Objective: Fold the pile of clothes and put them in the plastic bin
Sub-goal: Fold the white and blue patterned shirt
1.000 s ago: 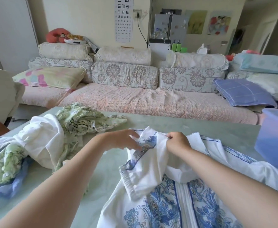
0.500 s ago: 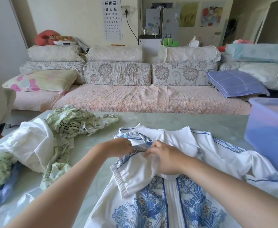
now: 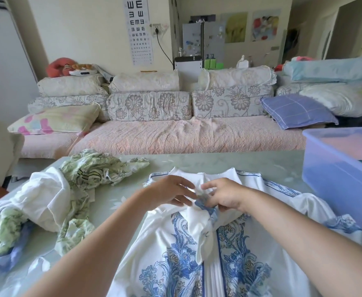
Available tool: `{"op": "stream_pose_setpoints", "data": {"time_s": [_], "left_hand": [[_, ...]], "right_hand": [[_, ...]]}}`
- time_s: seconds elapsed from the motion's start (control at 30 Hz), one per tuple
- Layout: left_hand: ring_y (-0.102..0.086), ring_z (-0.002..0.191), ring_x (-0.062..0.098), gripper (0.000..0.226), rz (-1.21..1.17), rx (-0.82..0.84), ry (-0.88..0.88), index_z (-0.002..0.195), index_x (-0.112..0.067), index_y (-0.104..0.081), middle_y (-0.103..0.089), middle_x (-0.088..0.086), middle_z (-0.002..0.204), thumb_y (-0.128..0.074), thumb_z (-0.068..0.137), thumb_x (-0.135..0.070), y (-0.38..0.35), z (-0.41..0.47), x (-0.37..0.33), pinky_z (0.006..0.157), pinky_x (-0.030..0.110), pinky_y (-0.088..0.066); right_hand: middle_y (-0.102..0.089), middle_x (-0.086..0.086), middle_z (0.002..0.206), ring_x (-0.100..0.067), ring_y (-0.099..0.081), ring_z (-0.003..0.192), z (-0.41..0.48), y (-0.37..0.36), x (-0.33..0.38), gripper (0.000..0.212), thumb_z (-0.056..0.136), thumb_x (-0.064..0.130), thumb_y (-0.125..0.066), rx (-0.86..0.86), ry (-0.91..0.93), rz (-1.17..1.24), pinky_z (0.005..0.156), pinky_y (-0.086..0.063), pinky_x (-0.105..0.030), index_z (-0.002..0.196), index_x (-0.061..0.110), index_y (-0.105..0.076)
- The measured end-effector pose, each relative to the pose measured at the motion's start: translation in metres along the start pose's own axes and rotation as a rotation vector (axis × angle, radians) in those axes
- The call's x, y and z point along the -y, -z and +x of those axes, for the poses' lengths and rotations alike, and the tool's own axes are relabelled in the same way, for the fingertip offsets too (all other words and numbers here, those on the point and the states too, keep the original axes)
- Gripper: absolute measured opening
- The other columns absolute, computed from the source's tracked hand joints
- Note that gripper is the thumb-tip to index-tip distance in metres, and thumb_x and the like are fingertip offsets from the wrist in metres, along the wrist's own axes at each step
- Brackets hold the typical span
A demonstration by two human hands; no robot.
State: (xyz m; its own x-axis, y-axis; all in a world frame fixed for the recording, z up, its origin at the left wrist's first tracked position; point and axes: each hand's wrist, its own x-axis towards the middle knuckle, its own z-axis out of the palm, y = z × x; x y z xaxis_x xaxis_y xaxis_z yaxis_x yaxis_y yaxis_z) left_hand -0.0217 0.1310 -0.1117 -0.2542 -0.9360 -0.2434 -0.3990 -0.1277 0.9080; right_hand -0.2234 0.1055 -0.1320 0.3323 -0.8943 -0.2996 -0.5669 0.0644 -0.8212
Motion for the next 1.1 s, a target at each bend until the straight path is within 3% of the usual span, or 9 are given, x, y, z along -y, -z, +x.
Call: {"op": "stream_pose_setpoints", "data": {"time_s": [0.13, 0.27, 0.43, 0.5, 0.57, 0.67, 0.8, 1.0, 1.1], "left_hand": [[-0.068, 0.084, 0.014, 0.030, 0.510, -0.318, -0.060, 0.092, -0.021, -0.065, -0.070, -0.007, 0.093, -0.046, 0.089, 0.002, 0.006, 0.016, 0.029, 0.078, 0.031, -0.054], [-0.052, 0.120, 0.020, 0.048, 1.048, -0.184, -0.030, 0.134, -0.028, -0.051, -0.053, -0.002, 0.129, -0.061, 0.088, -0.017, -0.004, 0.021, 0.062, 0.095, 0.035, -0.047], [-0.055, 0.115, 0.023, 0.055, 1.142, -0.247, -0.018, 0.138, -0.028, -0.046, -0.055, 0.000, 0.128, -0.051, 0.089, -0.002, -0.006, 0.029, 0.074, 0.086, 0.038, -0.051], [-0.054, 0.115, 0.023, 0.052, 1.193, -0.223, -0.011, 0.133, -0.028, -0.050, -0.055, 0.000, 0.126, -0.046, 0.090, 0.001, -0.002, 0.028, 0.075, 0.083, 0.035, -0.049], [-0.052, 0.117, 0.022, 0.050, 1.277, -0.244, -0.043, 0.127, -0.031, -0.054, -0.057, -0.002, 0.121, -0.045, 0.090, 0.001, 0.006, 0.024, 0.074, 0.084, 0.035, -0.048], [-0.050, 0.117, 0.018, 0.045, 1.454, -0.337, -0.099, 0.123, -0.035, -0.056, -0.060, -0.007, 0.119, -0.045, 0.093, -0.003, 0.024, 0.018, 0.075, 0.090, 0.032, -0.045], [-0.053, 0.114, 0.019, 0.048, 1.543, -0.321, -0.011, 0.130, -0.034, -0.052, -0.061, -0.005, 0.121, -0.047, 0.093, -0.003, 0.037, 0.008, 0.076, 0.086, 0.030, -0.042], [-0.058, 0.109, 0.024, 0.043, 1.358, 0.118, 0.276, 0.134, -0.025, -0.045, -0.057, 0.000, 0.130, -0.054, 0.091, -0.028, 0.027, 0.003, 0.070, 0.087, 0.034, -0.048], [-0.061, 0.106, 0.027, 0.035, 1.312, 0.065, 0.365, 0.117, -0.011, -0.063, -0.064, 0.008, 0.119, -0.042, 0.095, -0.028, 0.024, 0.013, 0.060, 0.091, 0.035, -0.049]], "right_hand": [[-0.070, -0.009, 0.099, -0.018, -0.063, 0.069, 0.004, 0.020, -0.013, 0.044, 0.082, -0.012, -0.057, -0.274, -0.013, 0.032, 0.061, -0.049, -0.023, 0.113, 0.016, -0.071], [-0.073, -0.005, 0.086, -0.017, -0.063, 0.068, 0.004, 0.041, -0.017, 0.049, 0.085, -0.007, -0.043, -0.424, 0.083, 0.027, 0.057, -0.043, -0.021, 0.105, 0.026, -0.073], [-0.066, 0.004, 0.117, -0.013, -0.065, 0.089, 0.002, 0.046, -0.020, 0.048, 0.079, 0.014, -0.062, -0.252, 0.185, -0.372, 0.073, -0.052, -0.024, 0.122, 0.035, -0.058], [-0.063, 0.005, 0.109, -0.014, -0.061, 0.086, 0.004, 0.045, -0.026, 0.051, 0.077, 0.019, -0.064, -0.158, 0.051, -0.664, 0.065, -0.049, -0.020, 0.127, 0.027, -0.054], [-0.063, 0.000, 0.091, -0.022, -0.062, 0.086, 0.011, 0.049, -0.035, 0.027, 0.077, 0.019, -0.061, -0.217, -0.022, -0.830, 0.062, -0.050, -0.025, 0.104, 0.014, -0.065], [-0.059, -0.003, 0.076, -0.027, -0.057, 0.079, 0.016, 0.062, -0.044, 0.011, 0.085, 0.021, -0.062, -0.381, -0.043, -0.844, 0.055, -0.036, -0.026, 0.077, 0.013, -0.062], [-0.069, -0.004, 0.110, -0.029, -0.062, 0.103, 0.018, 0.070, -0.051, 0.014, 0.095, 0.031, -0.058, -0.610, 0.061, -0.752, 0.079, -0.041, -0.032, 0.103, 0.025, -0.068], [-0.069, -0.006, 0.109, -0.030, -0.062, 0.103, 0.031, 0.054, -0.070, 0.022, 0.098, 0.034, -0.052, -0.413, 0.040, -0.740, 0.081, -0.046, -0.034, 0.096, 0.018, -0.067], [-0.067, -0.009, 0.102, -0.030, -0.061, 0.095, 0.035, 0.052, -0.077, 0.029, 0.098, 0.034, -0.048, -0.362, -0.017, -0.755, 0.076, -0.048, -0.035, 0.092, 0.012, -0.066]]}}
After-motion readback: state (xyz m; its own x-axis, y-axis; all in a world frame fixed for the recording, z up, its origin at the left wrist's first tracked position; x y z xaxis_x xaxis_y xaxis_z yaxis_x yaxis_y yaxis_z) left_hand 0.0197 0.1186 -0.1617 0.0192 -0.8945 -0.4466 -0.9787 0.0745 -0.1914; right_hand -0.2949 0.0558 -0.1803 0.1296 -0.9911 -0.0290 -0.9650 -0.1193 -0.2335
